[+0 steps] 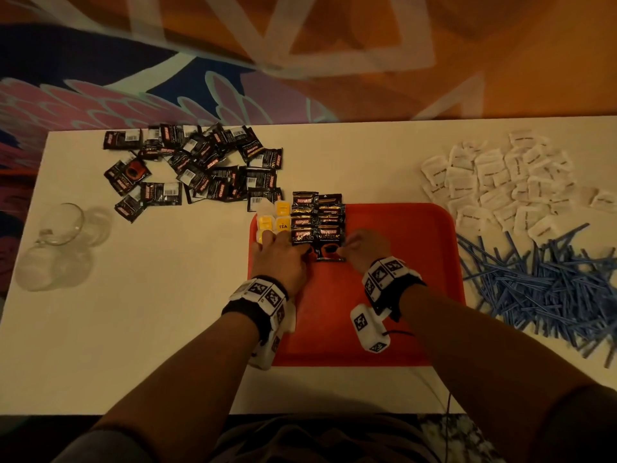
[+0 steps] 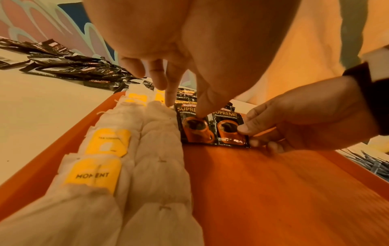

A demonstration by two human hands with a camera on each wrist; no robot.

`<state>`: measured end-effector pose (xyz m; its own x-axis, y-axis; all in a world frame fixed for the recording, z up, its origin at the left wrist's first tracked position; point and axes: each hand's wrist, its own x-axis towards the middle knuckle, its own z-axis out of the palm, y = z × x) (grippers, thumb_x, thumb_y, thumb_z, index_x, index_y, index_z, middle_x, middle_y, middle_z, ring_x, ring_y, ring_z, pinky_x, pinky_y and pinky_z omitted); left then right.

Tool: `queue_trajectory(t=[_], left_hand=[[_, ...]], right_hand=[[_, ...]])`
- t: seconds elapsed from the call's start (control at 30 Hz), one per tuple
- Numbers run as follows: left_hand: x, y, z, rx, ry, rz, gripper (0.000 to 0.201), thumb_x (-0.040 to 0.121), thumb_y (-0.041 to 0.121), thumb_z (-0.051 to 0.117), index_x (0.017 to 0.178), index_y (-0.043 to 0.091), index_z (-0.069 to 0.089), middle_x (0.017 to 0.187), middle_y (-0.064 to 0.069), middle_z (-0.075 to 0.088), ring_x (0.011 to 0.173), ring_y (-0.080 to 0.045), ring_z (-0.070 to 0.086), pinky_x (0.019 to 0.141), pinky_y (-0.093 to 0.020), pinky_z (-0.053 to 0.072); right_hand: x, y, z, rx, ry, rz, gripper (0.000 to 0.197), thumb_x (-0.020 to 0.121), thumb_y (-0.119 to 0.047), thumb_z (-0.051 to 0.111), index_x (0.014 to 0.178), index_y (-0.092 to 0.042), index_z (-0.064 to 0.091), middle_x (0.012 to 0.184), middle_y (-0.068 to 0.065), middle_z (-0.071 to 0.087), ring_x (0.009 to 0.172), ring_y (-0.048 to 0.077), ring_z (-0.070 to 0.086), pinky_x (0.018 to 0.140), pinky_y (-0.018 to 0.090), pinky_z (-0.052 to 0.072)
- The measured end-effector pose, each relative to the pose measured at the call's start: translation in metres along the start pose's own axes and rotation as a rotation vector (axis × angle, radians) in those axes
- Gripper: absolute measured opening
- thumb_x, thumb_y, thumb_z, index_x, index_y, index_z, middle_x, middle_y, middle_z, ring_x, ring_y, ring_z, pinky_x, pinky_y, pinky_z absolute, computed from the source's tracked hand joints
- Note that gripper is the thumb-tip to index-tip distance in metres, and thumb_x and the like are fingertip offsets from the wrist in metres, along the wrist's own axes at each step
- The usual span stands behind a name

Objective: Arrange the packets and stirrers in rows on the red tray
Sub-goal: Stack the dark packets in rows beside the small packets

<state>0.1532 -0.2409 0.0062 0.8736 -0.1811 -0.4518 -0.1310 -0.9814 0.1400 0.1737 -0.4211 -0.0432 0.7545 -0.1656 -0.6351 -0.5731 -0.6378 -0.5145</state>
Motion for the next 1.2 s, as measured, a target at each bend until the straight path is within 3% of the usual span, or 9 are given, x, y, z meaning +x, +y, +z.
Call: queue_trajectory(t=[0.07, 0.23, 0.43, 0.57, 0.77, 0.83, 0.9, 1.07, 1.2], left_hand=[[0.002, -0.001, 0.0, 0.003, 0.001, 0.004, 0.04, 0.096, 0.031, 0.044, 0.134, 0.039, 0.055, 0.138, -0.003, 0.046, 0.123, -0.032, 0.033, 0.099, -0.046, 0.029], [0.006, -0.004, -0.001, 0.008, 0.004, 0.015, 0.04, 0.096, 0.033, 0.045, 0.135, 0.039, 0.054, 0.141, -0.001, 0.045, 0.125, -0.031, 0.033, 0.101, -0.046, 0.028], [0.007, -0.005, -0.001, 0.013, 0.004, 0.016, 0.04, 0.096, 0.033, 0.046, 0.134, 0.038, 0.054, 0.143, 0.001, 0.044, 0.125, -0.031, 0.032, 0.1, -0.046, 0.029], [0.007, -0.005, -0.001, 0.012, 0.006, 0.018, 0.039, 0.096, 0.032, 0.046, 0.134, 0.037, 0.054, 0.143, 0.0, 0.045, 0.125, -0.031, 0.033, 0.1, -0.045, 0.029], [0.008, -0.01, -0.005, -0.084, 0.053, 0.005, 0.042, 0.095, 0.031, 0.049, 0.136, 0.036, 0.055, 0.146, 0.0, 0.042, 0.13, -0.029, 0.03, 0.103, -0.046, 0.029], [0.011, -0.02, -0.009, -0.158, 0.096, -0.03, 0.042, 0.094, 0.029, 0.051, 0.136, 0.033, 0.056, 0.147, -0.002, 0.041, 0.134, -0.028, 0.027, 0.106, -0.046, 0.028], [0.019, -0.033, -0.017, -0.212, 0.138, -0.07, 0.043, 0.092, 0.028, 0.054, 0.136, 0.031, 0.055, 0.148, -0.005, 0.038, 0.135, -0.029, 0.027, 0.107, -0.048, 0.028], [0.056, -0.074, -0.045, -0.126, 0.056, -0.099, 0.058, 0.092, 0.03, 0.058, 0.147, 0.03, 0.041, 0.16, -0.012, 0.021, 0.145, -0.037, 0.016, 0.113, -0.056, 0.028], [0.092, -0.095, -0.053, 0.053, -0.122, -0.023, 0.075, 0.093, 0.033, 0.059, 0.156, 0.041, 0.017, 0.166, -0.007, -0.006, 0.151, -0.041, -0.005, 0.12, -0.06, 0.01]], right_hand=[[0.001, 0.0, 0.0, 0.028, 0.006, 0.02, 0.024, 0.083, -0.03, 0.075, 0.102, -0.02, 0.065, 0.099, -0.008, 0.066, 0.075, -0.001, 0.053, 0.051, 0.01, 0.032], [0.001, -0.002, -0.001, 0.078, 0.062, 0.016, 0.03, 0.08, -0.03, 0.078, 0.102, -0.021, 0.059, 0.09, -0.011, 0.063, 0.089, 0.007, 0.062, 0.055, 0.013, 0.038], [0.0, -0.01, 0.005, 0.086, 0.045, -0.072, 0.05, 0.086, -0.03, 0.072, 0.132, -0.025, 0.053, 0.122, -0.005, 0.063, 0.11, 0.014, 0.06, 0.086, 0.024, 0.047], [0.0, -0.01, 0.006, 0.069, 0.044, -0.084, 0.048, 0.087, -0.027, 0.071, 0.132, -0.024, 0.054, 0.123, -0.002, 0.064, 0.109, 0.015, 0.061, 0.08, 0.021, 0.045], [-0.002, -0.009, 0.001, 0.142, 0.083, -0.015, 0.062, 0.08, -0.033, 0.077, 0.134, -0.022, 0.047, 0.129, 0.001, 0.057, 0.118, 0.02, 0.055, 0.087, 0.028, 0.047], [-0.005, -0.011, -0.002, 0.118, 0.123, -0.034, 0.066, 0.08, -0.036, 0.076, 0.136, -0.022, 0.044, 0.136, 0.002, 0.049, 0.125, 0.022, 0.048, 0.094, 0.031, 0.041], [-0.009, -0.016, -0.006, 0.093, 0.167, -0.066, 0.063, 0.082, -0.035, 0.074, 0.135, -0.02, 0.043, 0.137, 0.003, 0.046, 0.127, 0.021, 0.045, 0.091, 0.027, 0.036], [-0.022, -0.032, -0.007, 0.072, 0.196, -0.192, 0.045, 0.084, -0.031, 0.07, 0.122, -0.022, 0.048, 0.125, 0.0, 0.05, 0.113, 0.013, 0.044, 0.088, 0.024, 0.034], [-0.038, -0.041, 0.004, 0.091, 0.196, -0.245, 0.043, 0.083, -0.028, 0.071, 0.12, -0.027, 0.05, 0.12, 0.0, 0.051, 0.104, 0.012, 0.05, 0.085, 0.03, 0.047]])
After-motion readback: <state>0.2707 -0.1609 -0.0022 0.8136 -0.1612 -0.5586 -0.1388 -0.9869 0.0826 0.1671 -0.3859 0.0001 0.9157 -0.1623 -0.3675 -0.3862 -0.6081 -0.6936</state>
